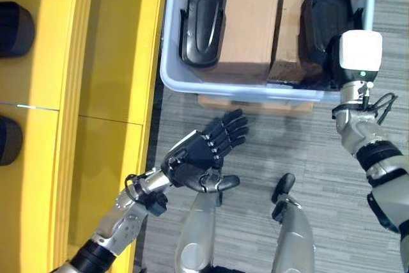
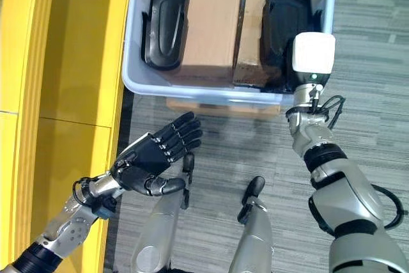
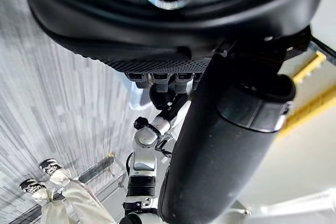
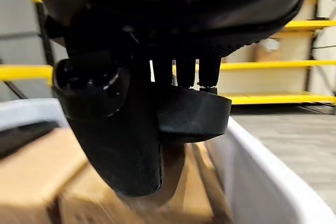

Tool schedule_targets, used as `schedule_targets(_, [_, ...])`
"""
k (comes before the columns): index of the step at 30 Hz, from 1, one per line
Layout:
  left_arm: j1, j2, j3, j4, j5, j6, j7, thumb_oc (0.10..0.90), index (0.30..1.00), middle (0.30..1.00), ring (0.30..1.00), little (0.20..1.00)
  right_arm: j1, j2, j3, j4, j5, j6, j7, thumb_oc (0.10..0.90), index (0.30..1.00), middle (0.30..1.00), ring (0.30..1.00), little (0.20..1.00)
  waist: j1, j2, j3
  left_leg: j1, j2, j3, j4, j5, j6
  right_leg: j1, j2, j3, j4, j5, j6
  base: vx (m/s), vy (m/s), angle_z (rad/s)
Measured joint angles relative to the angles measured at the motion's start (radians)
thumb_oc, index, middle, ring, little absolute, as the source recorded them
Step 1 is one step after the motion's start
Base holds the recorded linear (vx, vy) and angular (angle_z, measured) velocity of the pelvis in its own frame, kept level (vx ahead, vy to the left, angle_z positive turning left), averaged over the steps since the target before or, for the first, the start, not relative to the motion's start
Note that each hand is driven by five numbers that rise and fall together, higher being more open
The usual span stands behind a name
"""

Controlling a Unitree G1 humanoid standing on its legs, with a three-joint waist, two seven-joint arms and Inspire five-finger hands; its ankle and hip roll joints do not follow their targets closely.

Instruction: Move parts from the plastic box to the shelf.

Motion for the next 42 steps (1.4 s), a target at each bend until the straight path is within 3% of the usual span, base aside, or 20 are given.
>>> schedule_targets(1, [0.026, -0.001, 0.02, 0.001, 0.0, 0.006, -0.012, 0.9, 1.0, 1.0, 1.0, 1.0, 0.053, -0.008, 0.0, -0.09, -0.005, -0.021, 0.006, 0.4, 0.3, 0.3, 0.3, 0.3, -0.004, 0.0, 0.0, 0.062, 0.0, 0.007, -0.018, -0.004, 0.002, 0.066, 0.004, 0.002, -0.035, 0.008, 0.003, 0.03, 0.019, -0.09])
schedule_targets(7, [0.028, -0.006, 0.019, 0.005, -0.029, 0.017, -0.063, 0.9, 1.0, 1.0, 1.0, 1.0, 0.097, -0.001, -0.003, -0.193, -0.016, -0.057, 0.041, 0.4, 0.3, 0.3, 0.3, 0.3, -0.024, -0.001, 0.0, 0.182, -0.001, 0.019, -0.072, -0.006, 0.005, 0.204, 0.017, 0.003, -0.145, 0.043, 0.004, 0.04, 0.062, -0.05])
schedule_targets(10, [0.046, -0.007, 0.021, 0.009, -0.033, 0.014, -0.064, 0.9, 1.0, 1.0, 1.0, 1.0, 0.208, 0.023, -0.072, -0.28, -0.006, -0.061, 0.052, 0.4, 0.3, 0.3, 0.3, 0.3, -0.026, -0.006, -0.002, 0.284, -0.004, 0.034, -0.119, -0.013, 0.005, 0.318, 0.021, 0.001, -0.228, 0.067, 0.009, 0.13, 0.077, -0.08])
schedule_targets(15, [0.083, -0.013, 0.064, 0.0, -0.038, 0.014, -0.089, 0.9, 1.0, 1.0, 1.0, 1.0, 0.393, 0.124, -0.124, -0.365, -0.004, -0.094, 0.053, 0.4, 0.3, 0.3, 0.3, 0.3, -0.036, -0.086, -0.075, 0.379, -0.002, 0.043, -0.189, -0.013, -0.002, 0.425, 0.037, -0.005, -0.333, 0.092, 0.018, 0.14, 0.048, -0.05])
schedule_targets(18, [0.078, -0.025, 0.064, 0.0, -0.037, 0.015, -0.093, 0.9, 1.0, 1.0, 1.0, 1.0, 0.426, 0.149, -0.124, -0.379, -0.004, -0.095, 0.076, 0.4, 0.3, 0.3, 0.3, 0.3, -0.042, -0.108, -0.108, 0.41, -0.003, 0.045, -0.208, -0.009, -0.005, 0.456, 0.039, -0.011, -0.35, 0.095, 0.021, 0.14, 0.071, 0.0])
schedule_targets(21, [0.075, -0.051, 0.064, 0.004, -0.037, 0.015, -0.098, 0.9, 1.0, 1.0, 1.0, 1.0, 0.428, 0.156, -0.124, -0.385, -0.004, -0.094, 0.088, 0.4, 0.3, 0.3, 0.3, 0.3, -0.043, -0.109, -0.114, 0.451, -0.004, 0.045, -0.219, -0.009, -0.006, 0.501, 0.039, -0.015, -0.367, 0.095, 0.021, 0.09, 0.069, 0.03])
schedule_targets(25, [0.095, -0.05, 0.06, 0.007, -0.033, 0.015, -0.106, 0.9, 1.0, 1.0, 1.0, 1.0, 0.44, 0.173, -0.124, -0.385, -0.005, -0.096, 0.104, 0.4, 0.3, 0.3, 0.3, 0.3, -0.047, -0.108, -0.169, 0.474, -0.004, 0.044, -0.243, -0.008, -0.01, 0.524, 0.042, -0.026, -0.386, 0.095, 0.021, 0.06, 0.08, 0.02])
schedule_targets(32, [0.166, -0.05, 0.061, 0.01, -0.027, 0.014, -0.106, 0.9, 1.0, 1.0, 1.0, 1.0, 0.521, 0.174, -0.125, -0.536, -0.001, -0.141, 0.128, 0.4, 0.3, 0.3, 0.3, 0.3, -0.056, -0.11, -0.228, 0.508, -0.006, 0.044, -0.266, -0.007, -0.011, 0.558, 0.043, -0.026, -0.406, 0.095, 0.021, 0.01, 0.113, 0.01])
schedule_targets(35, [0.199, -0.053, 0.072, 0.01, 0.009, 0.014, -0.112, 0.9, 1.0, 1.0, 1.0, 1.0, 0.605, 0.173, -0.16, -0.69, 0.072, -0.161, 0.149, 0.4, 0.3, 0.3, 0.3, 0.3, -0.057, -0.112, -0.244, 0.53, -0.01, 0.043, -0.293, -0.001, -0.002, 0.573, 0.041, -0.028, -0.412, 0.094, 0.021, 0.0, 0.147, 0.02])
schedule_targets(39, [0.207, -0.085, 0.069, 0.01, 0.012, 0.015, -0.124, 0.9, 1.0, 1.0, 1.0, 1.0, 0.66, 0.206, -0.171, -0.793, 0.106, -0.177, 0.145, 0.4, 0.3, 0.3, 0.3, 0.3, -0.059, -0.112, -0.262, 0.534, -0.021, 0.042, -0.299, 0.001, -0.001, 0.576, 0.033, -0.029, -0.413, 0.095, 0.021, -0.06, 0.123, 0.03])
schedule_targets(42, [0.188, -0.102, 0.039, 0.01, 0.052, 0.013, -0.126, 0.9, 1.0, 1.0, 1.0, 1.0, 0.684, 0.283, -0.16, -0.814, 0.103, -0.191, 0.142, 0.4, 0.3, 0.3, 0.3, 0.3, -0.059, -0.112, -0.292, 0.523, -0.028, 0.037, -0.3, 0.003, 0.002, 0.571, 0.024, -0.035, -0.41, 0.093, 0.023, -0.06, 0.016, 0.1])
